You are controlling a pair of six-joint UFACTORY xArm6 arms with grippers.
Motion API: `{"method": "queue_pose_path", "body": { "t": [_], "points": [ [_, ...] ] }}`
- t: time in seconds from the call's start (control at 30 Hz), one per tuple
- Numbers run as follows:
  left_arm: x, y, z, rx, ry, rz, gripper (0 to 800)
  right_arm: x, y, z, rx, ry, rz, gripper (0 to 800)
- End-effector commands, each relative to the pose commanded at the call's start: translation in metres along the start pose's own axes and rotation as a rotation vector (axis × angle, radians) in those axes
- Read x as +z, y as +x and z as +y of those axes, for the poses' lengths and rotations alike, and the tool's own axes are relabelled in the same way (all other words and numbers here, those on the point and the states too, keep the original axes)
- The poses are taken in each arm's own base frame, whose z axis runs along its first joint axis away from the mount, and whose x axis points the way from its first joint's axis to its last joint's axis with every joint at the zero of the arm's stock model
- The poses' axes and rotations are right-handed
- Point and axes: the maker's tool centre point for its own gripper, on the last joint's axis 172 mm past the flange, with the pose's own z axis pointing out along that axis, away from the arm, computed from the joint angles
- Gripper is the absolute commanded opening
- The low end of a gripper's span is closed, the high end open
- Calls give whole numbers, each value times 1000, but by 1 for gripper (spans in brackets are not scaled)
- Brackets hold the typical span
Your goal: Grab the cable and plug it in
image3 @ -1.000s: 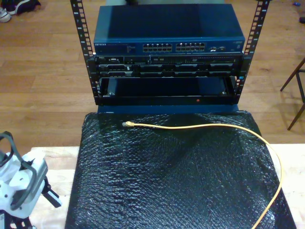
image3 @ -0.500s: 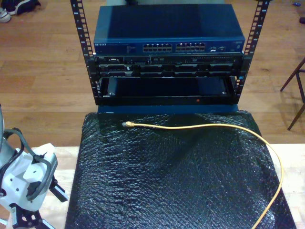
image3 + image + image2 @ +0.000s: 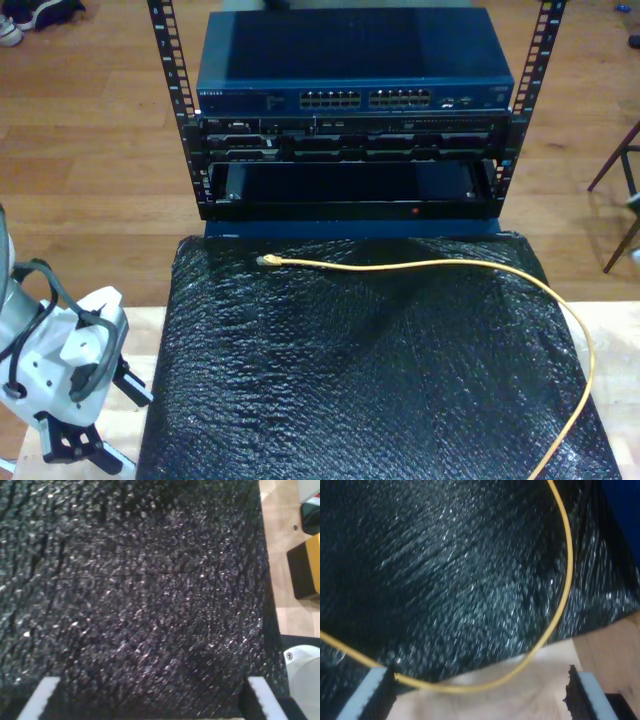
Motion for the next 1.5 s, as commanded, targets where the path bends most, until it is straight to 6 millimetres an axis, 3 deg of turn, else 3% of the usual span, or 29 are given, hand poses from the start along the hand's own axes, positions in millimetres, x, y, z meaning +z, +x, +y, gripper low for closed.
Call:
{"method": "queue_pose_path", "body": {
  "t": [0.23, 0.4, 0.73, 1.07, 1.27, 1.5],
  "points": [
    [-11, -1, -14, 2, 4, -2, 800, 22, 24, 8, 8, -8, -18, 796],
    [-12, -6, -29, -3, 13, -8, 800, 36, 45, 2, -7, 18, -23, 796],
    [-11, 2, -48, -21, 13, -34, 800, 62, 102, 0, -58, -10, -41, 794],
    [-12, -1, -56, -29, 41, -47, 800, 94, 144, -18, -107, 16, -56, 793],
    [-14, -2, -60, -45, 58, -52, 800, 108, 157, -28, -151, 8, -131, 794],
    [-15, -3, -62, -45, 62, -54, 800, 149, 188, -43, -212, 38, -173, 794]
  ]
}}
